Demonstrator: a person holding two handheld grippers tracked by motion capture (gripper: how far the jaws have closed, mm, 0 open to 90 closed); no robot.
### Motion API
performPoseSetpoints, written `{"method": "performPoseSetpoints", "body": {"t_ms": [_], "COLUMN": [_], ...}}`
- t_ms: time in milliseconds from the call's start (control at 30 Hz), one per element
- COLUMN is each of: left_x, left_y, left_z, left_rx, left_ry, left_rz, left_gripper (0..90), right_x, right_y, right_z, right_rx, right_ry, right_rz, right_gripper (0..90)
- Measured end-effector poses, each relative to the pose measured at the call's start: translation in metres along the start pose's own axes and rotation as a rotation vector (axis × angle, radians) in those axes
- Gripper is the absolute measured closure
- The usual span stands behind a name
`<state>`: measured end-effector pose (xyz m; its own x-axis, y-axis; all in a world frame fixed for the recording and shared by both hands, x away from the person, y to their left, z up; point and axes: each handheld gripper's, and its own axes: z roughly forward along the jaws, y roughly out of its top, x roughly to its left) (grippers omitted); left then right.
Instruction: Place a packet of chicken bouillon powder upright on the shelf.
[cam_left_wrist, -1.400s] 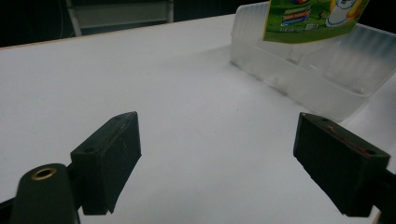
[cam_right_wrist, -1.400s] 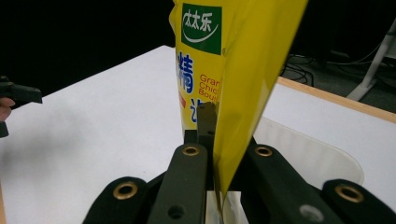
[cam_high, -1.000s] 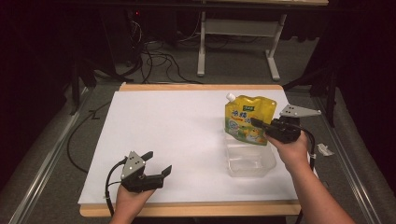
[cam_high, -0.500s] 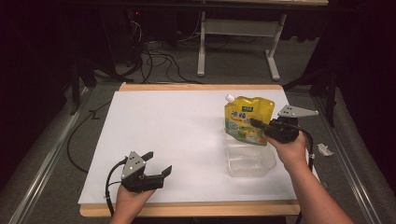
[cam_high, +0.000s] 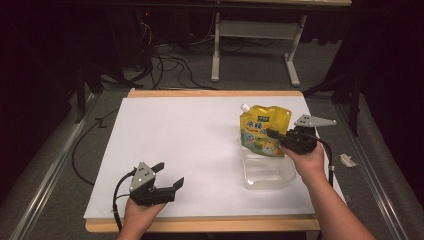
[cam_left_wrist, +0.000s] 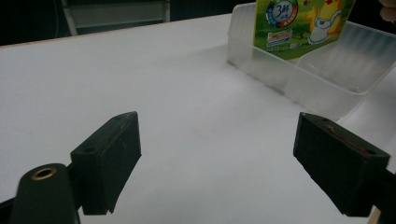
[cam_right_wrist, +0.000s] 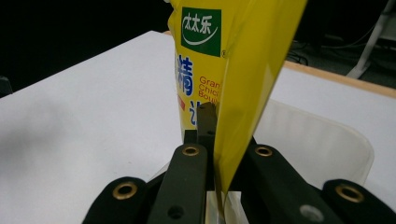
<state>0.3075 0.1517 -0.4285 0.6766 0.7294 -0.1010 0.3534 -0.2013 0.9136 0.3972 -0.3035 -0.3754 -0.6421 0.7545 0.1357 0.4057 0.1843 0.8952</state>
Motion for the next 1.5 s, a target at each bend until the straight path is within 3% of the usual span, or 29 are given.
{"method": "performPoseSetpoints", "body": {"t_ms": [700, 1067, 1300, 1500], "left_x": [-0.002, -0.002, -0.001, -0.001], "left_y": [-0.001, -0.001, -0.001, 0.0], "left_z": [0.002, 0.001, 0.001, 0.001], "left_rx": [0.007, -0.006, -0.011, -0.012], "left_ry": [-0.011, -0.005, -0.007, -0.01], "left_rz": [-0.001, -0.001, -0.002, -0.002], "left_gripper": [15.7, 15.8, 15.8, 15.9], "right_x": [-0.012, -0.012, -0.011, -0.008], "right_y": [-0.028, -0.028, -0.025, -0.022], "right_z": [-0.002, -0.002, -0.002, -0.007], "right_rx": [0.021, 0.023, 0.027, 0.015], "right_ry": [-0.019, -0.032, -0.053, -0.101], "right_rz": [0.056, 0.059, 0.068, 0.079], "right_gripper": [84.7, 78.3, 61.2, 36.2]}}
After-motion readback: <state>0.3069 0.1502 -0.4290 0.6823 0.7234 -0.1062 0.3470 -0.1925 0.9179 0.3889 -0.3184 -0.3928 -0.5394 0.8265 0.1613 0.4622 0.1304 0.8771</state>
